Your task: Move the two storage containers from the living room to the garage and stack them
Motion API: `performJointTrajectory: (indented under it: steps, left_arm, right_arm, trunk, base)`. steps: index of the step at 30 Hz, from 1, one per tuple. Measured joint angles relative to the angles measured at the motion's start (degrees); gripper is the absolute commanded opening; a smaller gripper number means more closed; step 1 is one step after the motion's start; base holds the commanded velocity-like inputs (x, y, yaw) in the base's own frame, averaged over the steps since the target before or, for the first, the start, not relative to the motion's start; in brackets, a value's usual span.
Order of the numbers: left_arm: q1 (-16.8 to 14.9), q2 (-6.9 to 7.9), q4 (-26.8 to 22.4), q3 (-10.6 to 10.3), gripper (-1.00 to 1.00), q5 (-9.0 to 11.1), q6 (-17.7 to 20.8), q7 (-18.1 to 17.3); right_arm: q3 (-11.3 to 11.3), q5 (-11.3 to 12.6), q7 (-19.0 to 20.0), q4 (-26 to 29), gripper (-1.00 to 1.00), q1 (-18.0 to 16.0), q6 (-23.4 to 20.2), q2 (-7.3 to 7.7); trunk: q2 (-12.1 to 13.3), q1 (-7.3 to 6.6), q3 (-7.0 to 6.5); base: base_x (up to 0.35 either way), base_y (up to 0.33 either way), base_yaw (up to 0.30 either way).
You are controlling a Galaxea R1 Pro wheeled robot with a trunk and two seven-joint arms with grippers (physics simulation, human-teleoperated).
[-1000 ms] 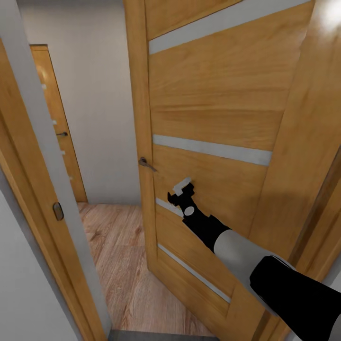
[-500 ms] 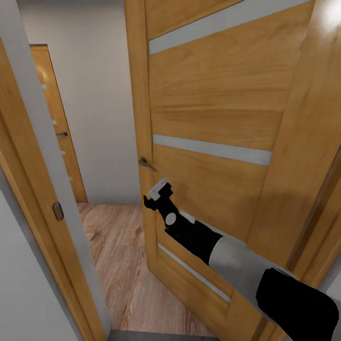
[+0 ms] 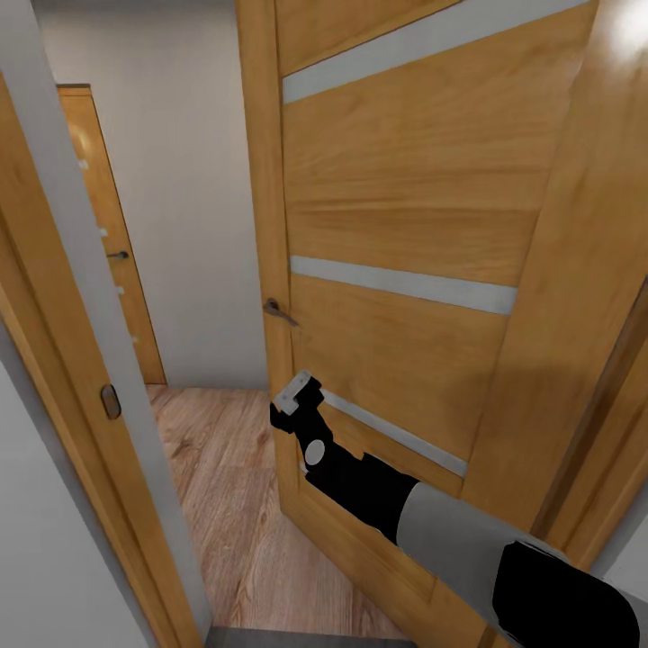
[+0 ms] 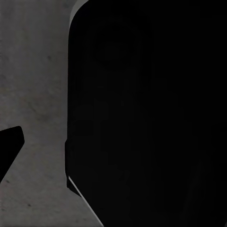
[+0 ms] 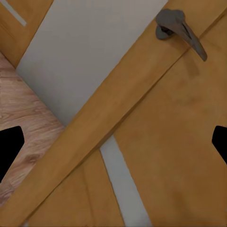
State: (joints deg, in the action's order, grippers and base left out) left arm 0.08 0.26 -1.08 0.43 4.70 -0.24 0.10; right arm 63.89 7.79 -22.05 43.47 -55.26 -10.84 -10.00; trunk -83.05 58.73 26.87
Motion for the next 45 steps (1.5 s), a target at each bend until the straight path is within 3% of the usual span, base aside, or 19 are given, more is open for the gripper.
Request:
performJointTrajectory:
  steps: [11, 16, 22, 45]
  left_arm:
    - [0.0, 0.00, 0.0, 0.0, 1.00, 0.0, 0.0, 0.0]
    - [0.0, 0.00, 0.0, -0.1, 1.00, 0.0, 0.0, 0.0]
    - [0.0, 0.00, 0.1, -0.1, 1.00, 0.0, 0.1, 0.0]
    - [0.0, 0.00, 0.1, -0.1, 1.00, 0.1, 0.3, 0.1]
  right_arm:
    - [-0.2, -0.4, -0.5, -0.6, 1.00, 0.0, -3.5, 0.00]
    - [-3.8, -0.6, -4.5, -6.7, 1.00, 0.0, 0.8, 0.00]
    - [-5.6, -0.6, -5.4, -11.0, 1.00, -2.1, 3.8, 0.00]
    - [-5.8, -0.8, -5.3, -12.0, 1.00, -4.1, 4.7, 0.00]
  trunk:
    - [0.0, 0.00, 0.00]
    - [0.0, 0.00, 0.00]
    - [0.0, -0.01, 0.00]
    - [0.0, -0.04, 0.00]
  base:
    - [0.000, 0.000, 0.000]
    - [0.000, 0.000, 0.000]
    - [0.050, 0.000, 0.000]
    - [0.294, 0.000, 0.000]
